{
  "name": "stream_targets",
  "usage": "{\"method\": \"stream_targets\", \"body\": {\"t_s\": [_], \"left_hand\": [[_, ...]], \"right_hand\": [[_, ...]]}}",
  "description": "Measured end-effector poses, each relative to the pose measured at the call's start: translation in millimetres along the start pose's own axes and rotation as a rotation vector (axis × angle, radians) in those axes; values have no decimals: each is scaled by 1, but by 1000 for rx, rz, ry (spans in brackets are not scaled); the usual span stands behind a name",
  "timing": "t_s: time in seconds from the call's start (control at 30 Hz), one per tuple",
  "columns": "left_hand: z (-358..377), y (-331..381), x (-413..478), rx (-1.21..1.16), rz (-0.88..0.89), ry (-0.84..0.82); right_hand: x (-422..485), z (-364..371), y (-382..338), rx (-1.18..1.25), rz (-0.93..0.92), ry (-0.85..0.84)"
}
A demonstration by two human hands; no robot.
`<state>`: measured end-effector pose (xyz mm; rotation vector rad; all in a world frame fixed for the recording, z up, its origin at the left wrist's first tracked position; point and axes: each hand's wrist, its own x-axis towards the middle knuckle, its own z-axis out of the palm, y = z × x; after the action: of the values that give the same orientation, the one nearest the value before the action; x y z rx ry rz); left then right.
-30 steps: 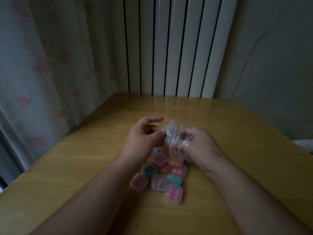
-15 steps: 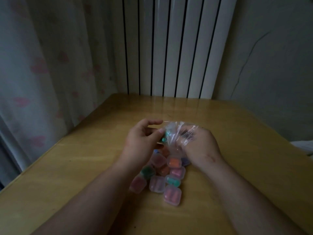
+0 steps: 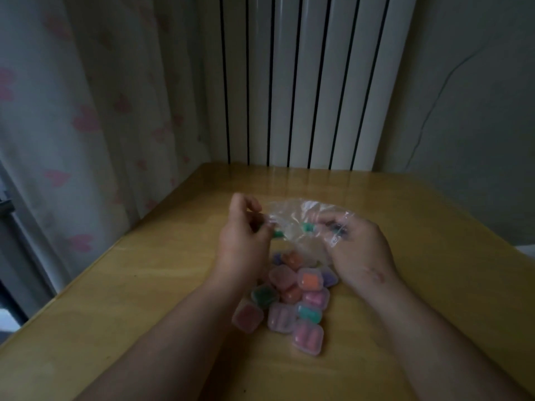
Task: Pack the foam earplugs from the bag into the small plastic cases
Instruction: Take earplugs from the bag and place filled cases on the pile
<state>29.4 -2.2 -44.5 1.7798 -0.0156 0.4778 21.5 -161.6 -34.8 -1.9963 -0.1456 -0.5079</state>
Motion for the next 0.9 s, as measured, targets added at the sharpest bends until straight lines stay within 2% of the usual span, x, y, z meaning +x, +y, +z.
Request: {"method": "stream_targets", "body": {"t_s": [0.17, 0.3, 0.47, 0.53, 0.63, 0.73, 0.8, 0.83, 0.9], "left_hand": [[-10, -19, 18, -14, -63, 166], [-16, -27, 26, -17, -169, 219], [-19, -38, 28, 193, -259, 217], [-20, -41, 30, 343, -306, 177], [-20, -38, 29, 435, -355, 111], [-21, -29, 24, 544, -271, 142], [-21, -18, 16, 619, -114, 184], [-20, -13, 13, 568, -23, 179], [-15, -1, 5, 350, 116, 47]], "right_hand": [[2, 0, 8, 73, 32, 106], [4, -1, 12, 69, 65, 106], [7, -6, 13, 5, 116, 53], [6, -7, 13, -5, 145, 26], [5, -8, 12, -5, 178, 8], [4, -7, 10, 68, 215, 11], [4, -8, 8, 119, 214, 3], [3, -7, 7, 127, 205, -4], [2, -7, 6, 136, 185, -22]]}}
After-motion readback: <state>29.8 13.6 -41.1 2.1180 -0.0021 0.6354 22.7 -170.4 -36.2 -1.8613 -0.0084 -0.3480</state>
